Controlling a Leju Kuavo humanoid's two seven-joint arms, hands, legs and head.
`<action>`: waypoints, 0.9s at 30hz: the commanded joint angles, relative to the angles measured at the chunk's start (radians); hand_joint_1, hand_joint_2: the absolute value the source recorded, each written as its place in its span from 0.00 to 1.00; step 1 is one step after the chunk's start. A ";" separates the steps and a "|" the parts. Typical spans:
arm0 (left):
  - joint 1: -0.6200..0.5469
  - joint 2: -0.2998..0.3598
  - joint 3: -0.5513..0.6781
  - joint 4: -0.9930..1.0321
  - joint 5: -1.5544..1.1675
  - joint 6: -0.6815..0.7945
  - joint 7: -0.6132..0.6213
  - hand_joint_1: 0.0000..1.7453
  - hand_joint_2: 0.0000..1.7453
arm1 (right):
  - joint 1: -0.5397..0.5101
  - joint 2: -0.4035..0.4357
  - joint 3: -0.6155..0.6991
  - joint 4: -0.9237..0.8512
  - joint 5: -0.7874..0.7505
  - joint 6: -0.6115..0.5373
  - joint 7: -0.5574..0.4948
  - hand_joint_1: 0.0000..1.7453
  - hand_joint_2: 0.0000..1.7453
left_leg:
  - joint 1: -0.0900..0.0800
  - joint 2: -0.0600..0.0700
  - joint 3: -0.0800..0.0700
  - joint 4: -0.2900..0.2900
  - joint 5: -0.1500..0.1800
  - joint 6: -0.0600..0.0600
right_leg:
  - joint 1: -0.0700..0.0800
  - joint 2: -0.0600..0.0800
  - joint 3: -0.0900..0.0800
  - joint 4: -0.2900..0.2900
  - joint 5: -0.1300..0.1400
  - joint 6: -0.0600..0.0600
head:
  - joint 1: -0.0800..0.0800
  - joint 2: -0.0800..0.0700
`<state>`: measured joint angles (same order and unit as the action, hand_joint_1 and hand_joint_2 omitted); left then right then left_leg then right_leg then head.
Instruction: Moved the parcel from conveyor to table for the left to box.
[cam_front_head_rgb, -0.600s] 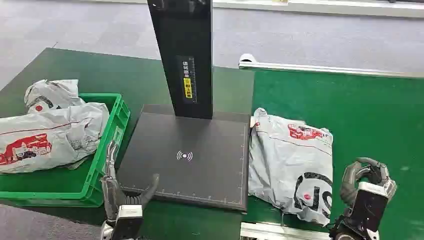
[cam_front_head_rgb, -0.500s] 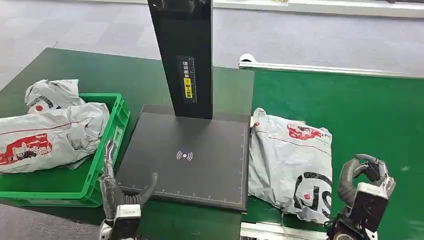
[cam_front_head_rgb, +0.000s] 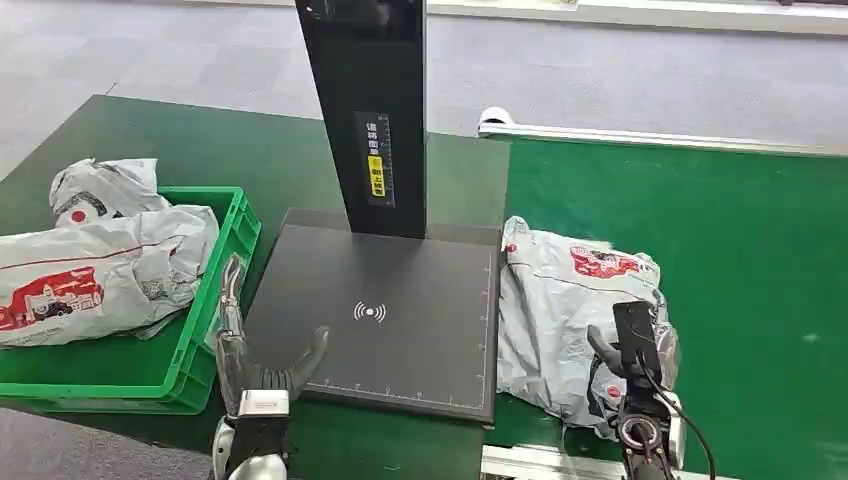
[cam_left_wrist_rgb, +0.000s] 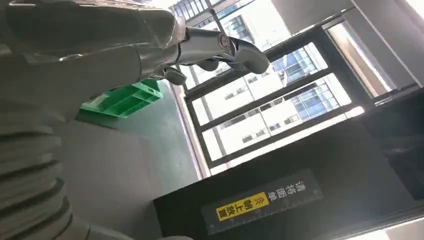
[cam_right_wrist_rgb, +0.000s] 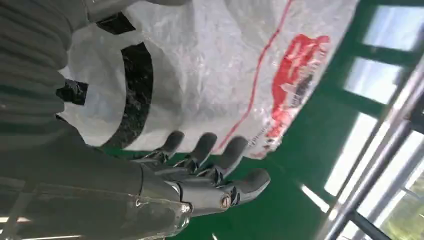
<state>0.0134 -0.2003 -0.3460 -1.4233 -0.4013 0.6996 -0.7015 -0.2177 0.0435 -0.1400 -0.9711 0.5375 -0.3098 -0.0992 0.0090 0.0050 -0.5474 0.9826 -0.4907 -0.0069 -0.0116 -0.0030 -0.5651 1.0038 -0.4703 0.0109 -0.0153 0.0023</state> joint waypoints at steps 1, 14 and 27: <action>-0.027 0.030 -0.028 0.067 0.004 -0.001 0.003 0.00 1.00 | -0.093 -0.011 -0.041 0.259 0.009 0.011 0.000 0.00 1.00 | 0.000 0.000 0.001 -0.002 0.001 0.000 | 0.000 0.001 0.001 -0.002 0.001 -0.001 | 0.000 0.000; -0.032 0.030 -0.033 0.084 0.014 -0.001 0.003 0.00 1.00 | -0.131 -0.013 -0.038 0.434 0.088 0.082 0.053 0.00 1.00 | 0.000 0.000 0.000 -0.003 0.001 0.000 | 0.001 0.000 0.001 -0.003 0.001 -0.001 | 0.000 0.000; -0.051 0.028 -0.043 0.110 0.022 -0.001 0.003 0.00 1.00 | -0.149 -0.026 -0.018 0.524 0.123 0.179 0.115 0.00 1.00 | 0.001 0.000 0.006 -0.003 0.002 0.000 | 0.002 0.000 0.006 -0.005 0.003 -0.001 | 0.001 0.000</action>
<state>-0.0155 -0.1984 -0.3674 -1.3760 -0.3841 0.6996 -0.7015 -0.3780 0.0282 -0.1602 -0.5813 0.6634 -0.1507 -0.0027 0.0097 0.0096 -0.5367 0.9824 -0.4936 -0.0075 -0.0105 0.0012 -0.5568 1.0028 -0.4715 0.0105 -0.0145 0.0027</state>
